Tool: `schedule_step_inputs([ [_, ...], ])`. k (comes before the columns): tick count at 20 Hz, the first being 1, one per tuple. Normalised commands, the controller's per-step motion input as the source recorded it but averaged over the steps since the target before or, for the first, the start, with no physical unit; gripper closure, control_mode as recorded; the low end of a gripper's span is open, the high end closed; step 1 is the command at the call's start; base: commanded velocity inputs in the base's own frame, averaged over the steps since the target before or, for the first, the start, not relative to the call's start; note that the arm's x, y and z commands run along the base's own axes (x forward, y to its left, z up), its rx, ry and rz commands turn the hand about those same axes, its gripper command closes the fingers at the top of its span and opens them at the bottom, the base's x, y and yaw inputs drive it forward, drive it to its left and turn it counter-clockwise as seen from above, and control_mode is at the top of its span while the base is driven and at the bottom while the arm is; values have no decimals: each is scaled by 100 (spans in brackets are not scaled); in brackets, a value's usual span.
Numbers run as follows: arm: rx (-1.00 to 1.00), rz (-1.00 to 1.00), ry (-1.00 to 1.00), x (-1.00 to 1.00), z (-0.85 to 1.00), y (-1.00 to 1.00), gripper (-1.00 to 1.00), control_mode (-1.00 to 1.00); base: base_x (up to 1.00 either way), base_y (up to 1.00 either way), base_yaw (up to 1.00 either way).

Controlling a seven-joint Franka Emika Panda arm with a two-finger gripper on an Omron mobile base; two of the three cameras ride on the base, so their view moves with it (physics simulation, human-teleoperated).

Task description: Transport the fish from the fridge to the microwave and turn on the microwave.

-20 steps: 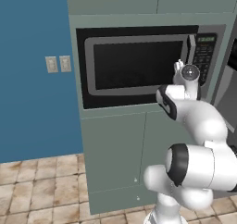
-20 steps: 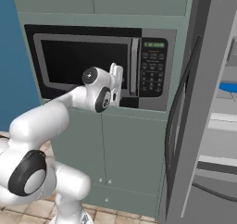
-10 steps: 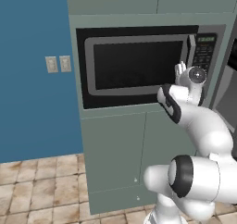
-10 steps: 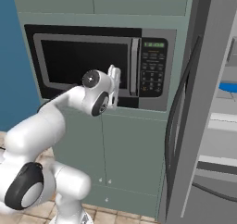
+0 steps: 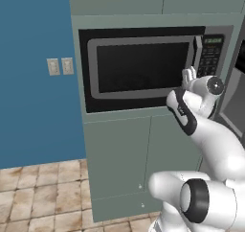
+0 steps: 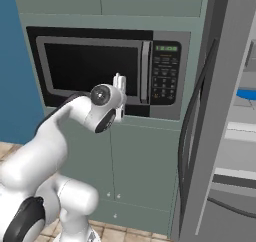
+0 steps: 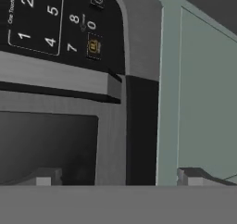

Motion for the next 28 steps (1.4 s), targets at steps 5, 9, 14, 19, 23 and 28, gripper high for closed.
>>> schedule_step_inputs([
  [5,0,7,-2,-28,8,1,-100,-100,0,0,0],
  [9,0,0,0,-28,8,-4,-100,-100,0,0,0],
  [14,4,1,-1,-29,4,-22,-100,-100,0,0,0],
  [19,2,0,-2,-32,0,-18,-100,-100,0,0,0],
  [23,5,0,-1,-34,1,-19,-100,-100,0,0,0],
  [28,2,1,0,-28,0,-12,-100,-100,0,0,0],
])
